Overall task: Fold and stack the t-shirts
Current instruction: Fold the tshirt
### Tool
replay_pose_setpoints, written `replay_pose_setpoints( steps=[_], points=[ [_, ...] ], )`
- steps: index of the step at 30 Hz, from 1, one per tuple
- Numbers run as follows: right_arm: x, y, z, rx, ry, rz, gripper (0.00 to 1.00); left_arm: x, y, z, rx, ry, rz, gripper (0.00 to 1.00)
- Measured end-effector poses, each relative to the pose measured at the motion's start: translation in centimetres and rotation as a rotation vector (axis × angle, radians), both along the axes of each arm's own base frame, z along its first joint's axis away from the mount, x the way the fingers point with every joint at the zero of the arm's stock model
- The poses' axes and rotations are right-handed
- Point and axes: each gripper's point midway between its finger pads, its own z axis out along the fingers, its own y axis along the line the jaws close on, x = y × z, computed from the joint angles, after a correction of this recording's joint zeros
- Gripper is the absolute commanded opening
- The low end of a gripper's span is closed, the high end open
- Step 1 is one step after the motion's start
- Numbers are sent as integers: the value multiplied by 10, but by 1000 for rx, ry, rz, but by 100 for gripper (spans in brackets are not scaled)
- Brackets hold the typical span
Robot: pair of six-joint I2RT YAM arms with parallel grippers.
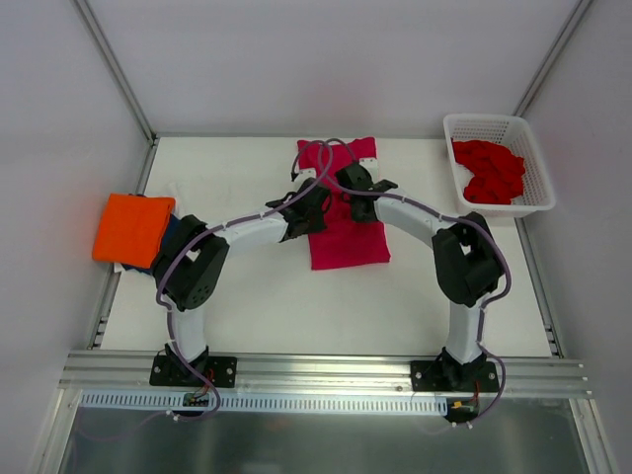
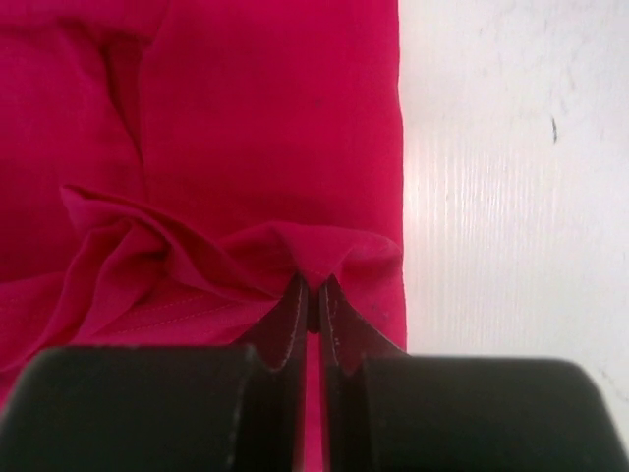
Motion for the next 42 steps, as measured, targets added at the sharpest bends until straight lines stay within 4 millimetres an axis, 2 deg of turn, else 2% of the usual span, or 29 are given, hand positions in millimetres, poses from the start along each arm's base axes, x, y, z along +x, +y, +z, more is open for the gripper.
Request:
replay_pose_setpoints(
  steps=[3, 10, 14, 15, 16, 17, 18, 19, 20, 21, 22, 23, 26, 31, 34, 36, 37, 38, 39, 40, 41, 42],
  points=[
    [17, -2, 5, 19, -13, -3, 1, 13, 1, 12, -20, -26, -1, 0],
    [34, -5, 10, 34, -15, 5, 1, 27, 0, 22, -26, -47, -18, 0],
    [49, -7, 2, 41, -4, 1, 0, 42, 1, 17, -26, -44, -13, 0],
    [52, -7, -1, 42, 0, -1, 5, 44, 2, 14, -23, -39, -11, 0],
    [55, -8, -5, 42, 7, -2, 13, 47, 2, 10, -22, -33, -11, 5],
    [58, -8, -8, 43, 12, -4, 21, 49, 1, 7, -23, -27, -13, 22],
    [61, -9, -10, 44, 15, -5, 37, 51, 1, 5, -20, -24, -16, 28],
    [64, -10, -12, 42, 16, -10, 48, 53, 2, 2, -15, -19, -15, 38],
    [68, -12, -14, 35, 17, -11, 54, 55, 5, -1, -11, -14, -8, 53],
    [71, -16, -15, 24, 20, -12, 60, 57, 8, -3, 0, -9, -5, 57],
    [76, -19, -15, 17, 15, -17, 63, 59, 10, -4, 3, -6, -2, 70],
    [82, -21, -14, 9, 7, -19, 64, 62, 12, -3, 9, -10, 5, 78],
    [104, -25, 4, 1, -46, -24, 64, 77, 14, 12, 15, -49, 18, 83],
    [136, -28, 58, -5, -186, -31, 64, 100, 7, 53, 2, -148, 15, 84],
    [135, -31, 80, -10, -225, -27, 63, 103, 6, 71, -11, -179, 11, 81],
    [127, -35, 91, -6, -232, -20, 57, 101, 6, 79, -20, -190, 11, 77],
    [122, -36, 96, -1, -236, -15, 51, 100, 6, 83, -27, -193, 10, 64],
    [115, -38, 99, 2, -230, -10, 31, 97, 7, 85, -36, -192, 12, 53],
    [108, -40, 103, 8, -225, -5, 19, 95, 7, 88, -45, -190, 10, 39],
    [101, -41, 105, 19, -223, -4, 7, 91, 6, 89, -57, -184, 5, 22],
    [94, -43, 106, 25, -216, -2, 1, 88, 6, 89, -65, -179, 4, 0],
    [87, -45, 106, 34, -207, -2, 1, 85, 5, 89, -78, -171, 2, 0]
  ],
)
